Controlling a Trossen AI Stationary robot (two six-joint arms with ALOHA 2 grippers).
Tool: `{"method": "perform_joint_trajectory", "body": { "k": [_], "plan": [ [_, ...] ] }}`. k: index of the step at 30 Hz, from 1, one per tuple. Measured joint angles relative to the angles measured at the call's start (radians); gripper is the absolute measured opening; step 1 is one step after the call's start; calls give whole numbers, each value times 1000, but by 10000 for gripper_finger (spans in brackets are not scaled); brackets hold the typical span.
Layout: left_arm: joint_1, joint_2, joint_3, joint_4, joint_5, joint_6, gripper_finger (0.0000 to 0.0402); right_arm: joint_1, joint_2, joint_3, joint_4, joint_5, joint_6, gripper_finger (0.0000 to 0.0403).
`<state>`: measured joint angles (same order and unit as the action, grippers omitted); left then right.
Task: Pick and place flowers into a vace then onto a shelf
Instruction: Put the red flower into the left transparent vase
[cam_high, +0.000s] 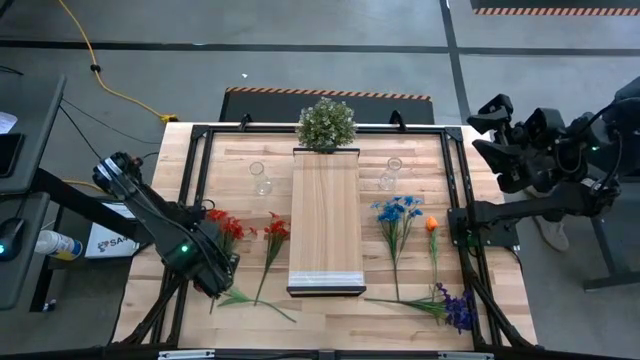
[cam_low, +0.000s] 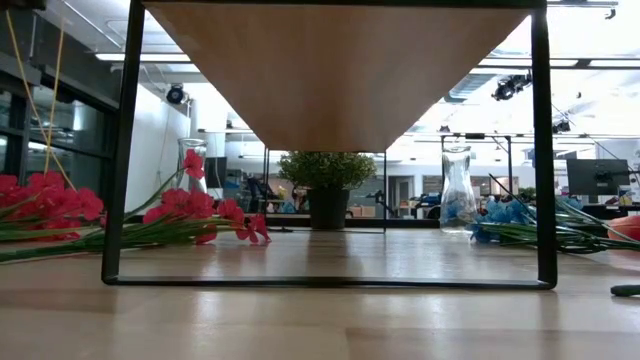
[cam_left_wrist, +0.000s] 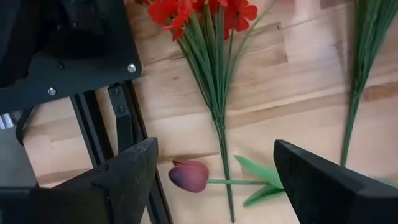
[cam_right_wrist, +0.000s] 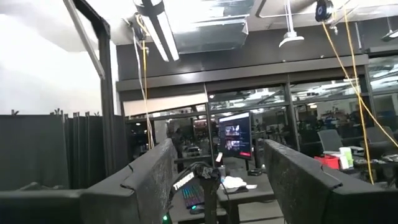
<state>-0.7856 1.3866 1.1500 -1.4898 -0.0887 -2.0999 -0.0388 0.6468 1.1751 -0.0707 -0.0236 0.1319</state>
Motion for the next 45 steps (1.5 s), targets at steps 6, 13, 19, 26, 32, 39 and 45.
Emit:
{"method": "perform_joint_trajectory", "body": {
  "k": [6,13,19,26,32,39,45],
  "plan": [
    [0,65,0,10,-1,-67,351,0,0,0,0,-39,26,236],
    [0,105,0,81,0,-89,351,0,0,0,1,-38,25,236],
    [0,116,0,219,65,-181,351,0,0,0,1,-37,25,236],
    [0,120,0,346,95,-215,351,0,0,0,1,-36,17,236],
    [0,129,0,409,174,-319,351,0,0,0,1,-36,22,236],
    [-7,163,1,501,263,-407,351,0,0,0,1,-36,10,236],
    [23,215,1,534,262,-418,351,0,0,0,0,-36,-28,236]
  ]
}}
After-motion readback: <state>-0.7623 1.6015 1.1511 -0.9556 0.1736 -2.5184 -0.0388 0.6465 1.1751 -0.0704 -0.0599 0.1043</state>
